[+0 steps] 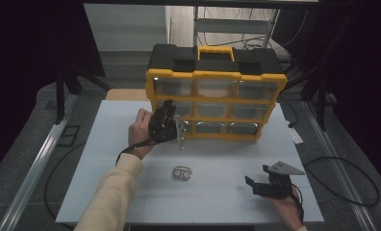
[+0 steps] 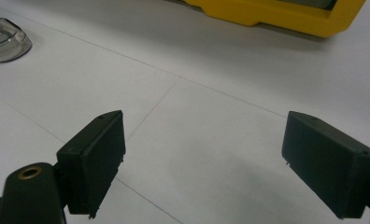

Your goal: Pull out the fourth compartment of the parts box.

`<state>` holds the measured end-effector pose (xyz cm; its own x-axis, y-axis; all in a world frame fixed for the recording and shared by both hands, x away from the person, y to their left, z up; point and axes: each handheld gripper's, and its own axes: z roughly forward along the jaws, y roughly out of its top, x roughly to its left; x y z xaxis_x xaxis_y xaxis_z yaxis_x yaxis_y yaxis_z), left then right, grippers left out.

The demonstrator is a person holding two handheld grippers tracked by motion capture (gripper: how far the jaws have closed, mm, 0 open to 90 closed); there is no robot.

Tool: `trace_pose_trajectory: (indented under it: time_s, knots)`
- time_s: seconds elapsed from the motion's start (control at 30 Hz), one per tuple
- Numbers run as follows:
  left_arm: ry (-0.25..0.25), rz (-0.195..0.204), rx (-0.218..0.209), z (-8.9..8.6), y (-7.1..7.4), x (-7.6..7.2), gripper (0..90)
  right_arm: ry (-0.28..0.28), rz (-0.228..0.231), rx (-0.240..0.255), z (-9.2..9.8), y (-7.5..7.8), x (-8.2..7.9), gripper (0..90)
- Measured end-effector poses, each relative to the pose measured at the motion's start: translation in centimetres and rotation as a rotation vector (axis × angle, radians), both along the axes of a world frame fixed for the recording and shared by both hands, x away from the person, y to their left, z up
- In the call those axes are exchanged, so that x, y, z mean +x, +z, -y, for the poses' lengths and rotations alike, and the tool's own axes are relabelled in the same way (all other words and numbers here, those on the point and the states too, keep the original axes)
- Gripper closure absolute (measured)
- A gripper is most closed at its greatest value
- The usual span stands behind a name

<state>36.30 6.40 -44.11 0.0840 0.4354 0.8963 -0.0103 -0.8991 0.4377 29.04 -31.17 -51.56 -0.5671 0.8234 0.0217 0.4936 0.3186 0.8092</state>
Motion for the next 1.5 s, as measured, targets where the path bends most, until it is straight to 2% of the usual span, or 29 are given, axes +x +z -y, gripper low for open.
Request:
trace_pose_trajectory:
  time_s: [0.9,1.5]
  knots:
    - [-0.006,-0.004,0.01,0.0,0.1,-1.5,69.3,0.0,0.009,-0.001,-0.1,0.1,-0.1,14.4]
    - [-0.003,-0.005,0.009,0.0,0.1,-1.9,69.3,-0.004,0.007,0.0,-0.1,0.1,0.0,14.4]
